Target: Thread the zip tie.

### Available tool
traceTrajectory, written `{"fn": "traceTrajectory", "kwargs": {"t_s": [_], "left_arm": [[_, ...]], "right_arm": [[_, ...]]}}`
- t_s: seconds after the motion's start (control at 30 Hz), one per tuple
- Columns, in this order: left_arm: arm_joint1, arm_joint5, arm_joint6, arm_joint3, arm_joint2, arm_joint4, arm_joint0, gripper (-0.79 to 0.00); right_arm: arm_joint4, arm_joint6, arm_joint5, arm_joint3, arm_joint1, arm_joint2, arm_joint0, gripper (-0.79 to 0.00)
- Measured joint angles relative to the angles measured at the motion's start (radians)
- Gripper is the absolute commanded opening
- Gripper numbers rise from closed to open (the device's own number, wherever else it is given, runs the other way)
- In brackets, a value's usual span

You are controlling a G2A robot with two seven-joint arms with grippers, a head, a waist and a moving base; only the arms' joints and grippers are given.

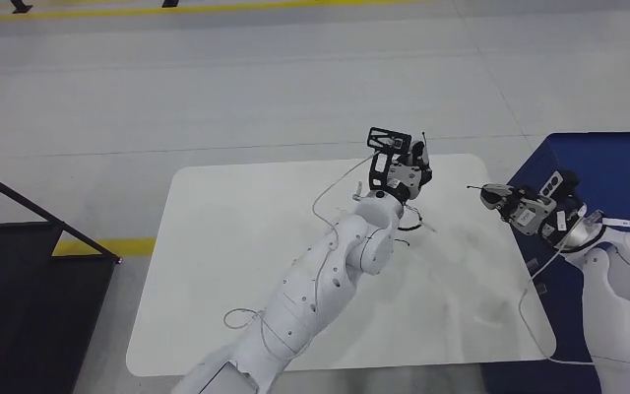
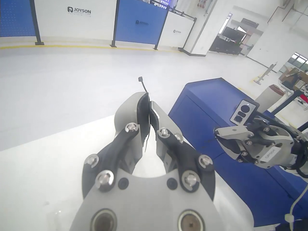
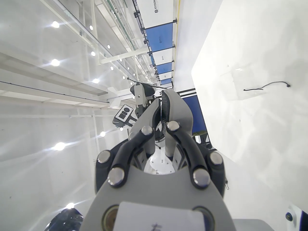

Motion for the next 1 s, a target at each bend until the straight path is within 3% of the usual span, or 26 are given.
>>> {"fn": "traceTrajectory", "kwargs": {"t_s": [0.3,0.5,0.67,1.0], "left_arm": [[0.0,-0.005,0.004,-0.006,0.001,-0.003,0.005,-0.785],[-0.017,-0.056,0.177,-0.101,0.021,-0.092,0.107,-0.785],[-0.032,-0.078,0.325,-0.106,0.031,-0.142,0.152,-0.785],[-0.032,-0.078,0.323,-0.105,0.031,-0.141,0.152,-0.785]], "right_arm": [[0.03,-0.02,0.004,0.0,-0.003,-0.003,-0.004,-0.785],[0.135,-0.103,-0.077,-0.046,-0.02,-0.052,-0.069,-0.785],[0.193,-0.163,-0.132,-0.091,-0.03,-0.073,-0.121,-0.785],[0.193,-0.166,-0.135,-0.092,-0.031,-0.073,-0.123,-0.785]]}}
